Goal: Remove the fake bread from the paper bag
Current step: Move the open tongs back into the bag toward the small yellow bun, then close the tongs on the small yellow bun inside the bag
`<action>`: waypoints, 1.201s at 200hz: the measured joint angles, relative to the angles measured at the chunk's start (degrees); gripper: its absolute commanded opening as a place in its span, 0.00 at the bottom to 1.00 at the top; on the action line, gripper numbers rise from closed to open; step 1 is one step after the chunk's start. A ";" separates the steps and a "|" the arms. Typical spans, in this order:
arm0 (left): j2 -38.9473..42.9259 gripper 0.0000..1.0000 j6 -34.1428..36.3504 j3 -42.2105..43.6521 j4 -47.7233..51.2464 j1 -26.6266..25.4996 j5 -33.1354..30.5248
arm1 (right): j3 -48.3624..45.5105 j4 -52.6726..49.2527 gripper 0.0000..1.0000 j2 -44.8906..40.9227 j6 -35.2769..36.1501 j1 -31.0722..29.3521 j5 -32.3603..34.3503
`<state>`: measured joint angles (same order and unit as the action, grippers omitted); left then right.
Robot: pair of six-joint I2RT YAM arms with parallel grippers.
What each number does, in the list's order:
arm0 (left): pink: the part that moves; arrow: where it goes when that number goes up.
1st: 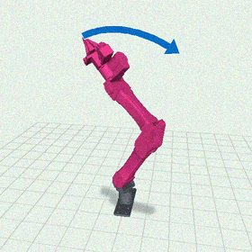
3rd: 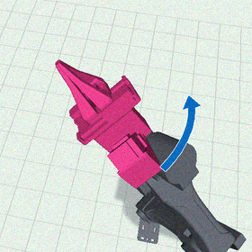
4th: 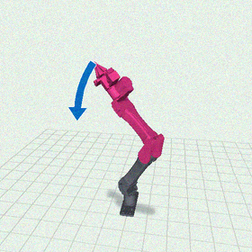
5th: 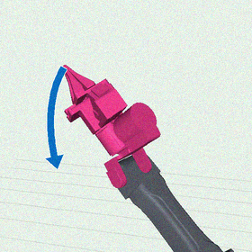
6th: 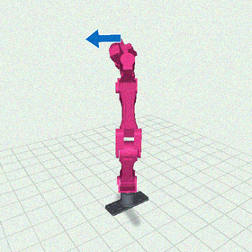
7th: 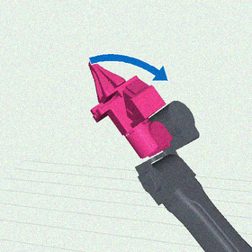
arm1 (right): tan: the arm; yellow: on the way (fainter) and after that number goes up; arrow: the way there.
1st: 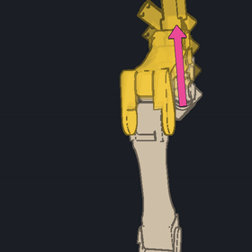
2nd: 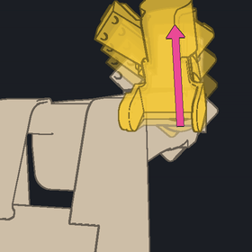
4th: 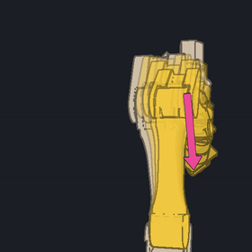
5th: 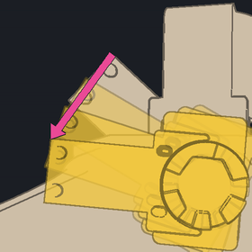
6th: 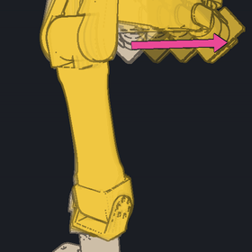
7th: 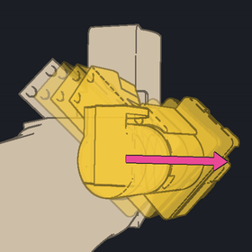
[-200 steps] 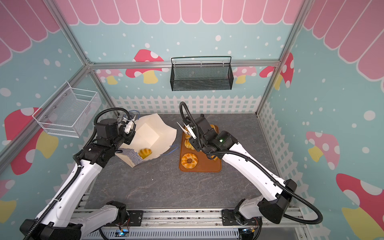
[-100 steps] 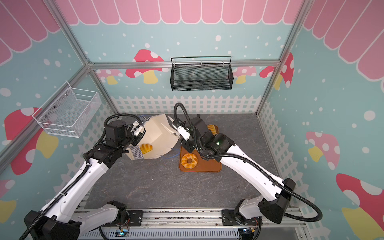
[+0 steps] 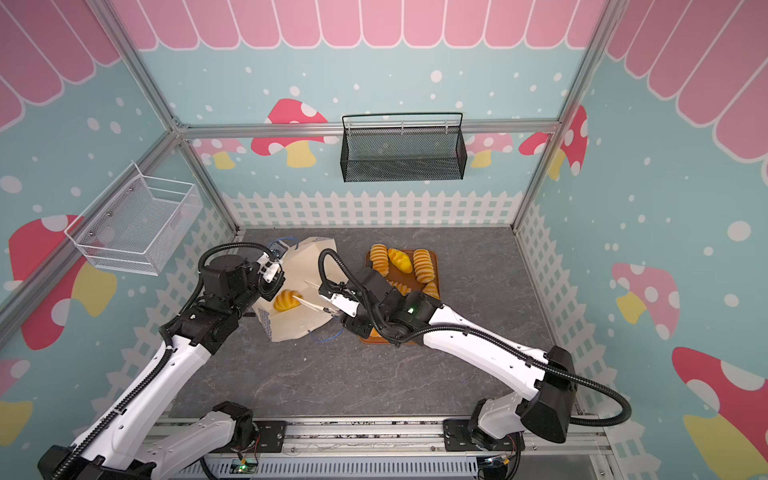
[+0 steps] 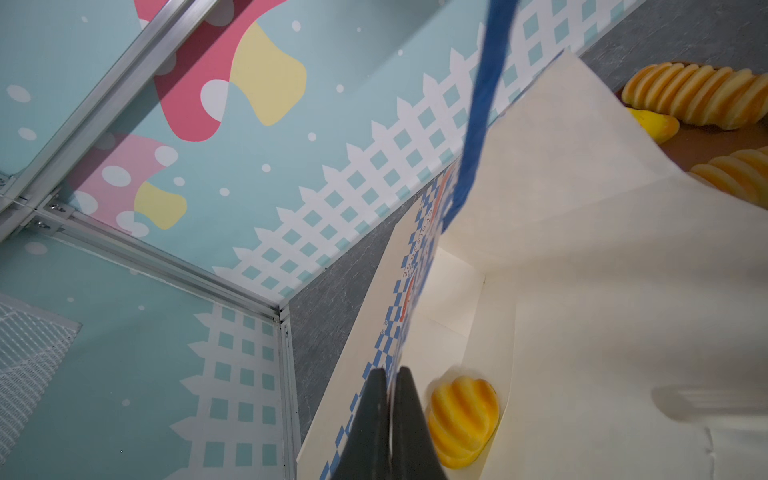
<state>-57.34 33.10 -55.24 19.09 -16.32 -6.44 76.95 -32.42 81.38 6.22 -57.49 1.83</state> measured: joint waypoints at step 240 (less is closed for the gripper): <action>3.30 0.00 -7.48 2.29 -1.11 -1.81 12.50 | 19.30 -7.28 0.50 30.80 -5.25 -2.05 10.27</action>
<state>-54.04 25.63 -52.95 17.98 -18.13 6.07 96.25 -39.70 112.18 0.97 -59.55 12.10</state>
